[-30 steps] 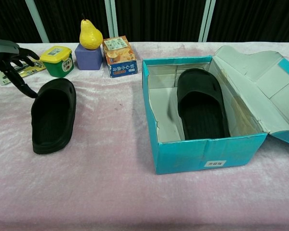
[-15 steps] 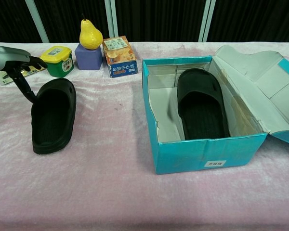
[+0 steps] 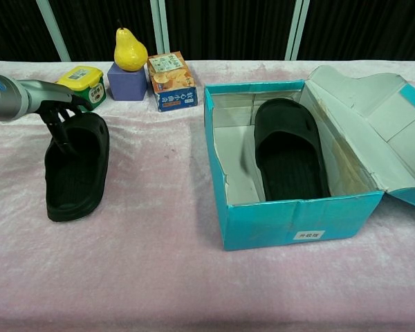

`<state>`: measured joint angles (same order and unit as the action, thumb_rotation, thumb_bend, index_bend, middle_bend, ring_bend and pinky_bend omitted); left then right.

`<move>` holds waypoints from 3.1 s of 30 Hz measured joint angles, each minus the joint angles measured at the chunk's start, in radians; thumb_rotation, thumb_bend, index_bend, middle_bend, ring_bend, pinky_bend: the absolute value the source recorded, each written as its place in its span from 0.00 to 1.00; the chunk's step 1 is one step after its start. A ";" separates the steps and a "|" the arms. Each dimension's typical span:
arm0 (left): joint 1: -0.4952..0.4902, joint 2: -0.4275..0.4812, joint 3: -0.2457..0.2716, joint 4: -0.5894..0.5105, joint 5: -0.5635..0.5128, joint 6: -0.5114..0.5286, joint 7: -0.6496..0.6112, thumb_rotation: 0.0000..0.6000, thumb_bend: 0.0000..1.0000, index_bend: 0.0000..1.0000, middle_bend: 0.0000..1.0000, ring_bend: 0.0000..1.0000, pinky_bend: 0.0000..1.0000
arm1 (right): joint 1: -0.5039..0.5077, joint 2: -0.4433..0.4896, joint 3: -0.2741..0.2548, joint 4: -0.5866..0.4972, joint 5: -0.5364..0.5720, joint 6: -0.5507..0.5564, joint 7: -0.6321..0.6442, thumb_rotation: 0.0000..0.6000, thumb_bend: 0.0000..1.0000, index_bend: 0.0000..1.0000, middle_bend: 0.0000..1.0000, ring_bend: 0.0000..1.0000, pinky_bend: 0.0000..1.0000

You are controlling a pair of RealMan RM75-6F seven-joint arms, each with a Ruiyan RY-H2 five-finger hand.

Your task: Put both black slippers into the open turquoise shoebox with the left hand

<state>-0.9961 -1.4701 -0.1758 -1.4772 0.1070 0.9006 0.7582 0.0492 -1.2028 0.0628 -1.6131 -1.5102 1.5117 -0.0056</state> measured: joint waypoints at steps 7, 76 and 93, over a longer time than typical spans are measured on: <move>-0.009 -0.055 0.006 0.060 0.008 0.014 -0.007 1.00 0.06 0.22 0.41 0.41 0.53 | -0.001 0.000 -0.001 -0.002 -0.002 0.002 0.000 1.00 0.11 0.09 0.06 0.00 0.04; -0.032 -0.565 -0.074 0.728 1.409 0.191 -1.247 1.00 0.04 0.29 0.50 0.43 0.54 | -0.017 0.016 0.002 -0.003 -0.001 0.024 0.028 1.00 0.11 0.06 0.05 0.00 0.04; -0.022 -0.510 -0.076 0.614 1.289 0.010 -1.128 1.00 0.00 0.15 0.37 0.43 0.54 | -0.021 0.017 0.000 -0.008 -0.005 0.027 0.025 1.00 0.11 0.06 0.05 0.00 0.04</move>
<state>-1.0180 -1.9799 -0.2515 -0.8631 1.3963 0.9105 -0.3700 0.0283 -1.1858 0.0624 -1.6212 -1.5150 1.5390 0.0194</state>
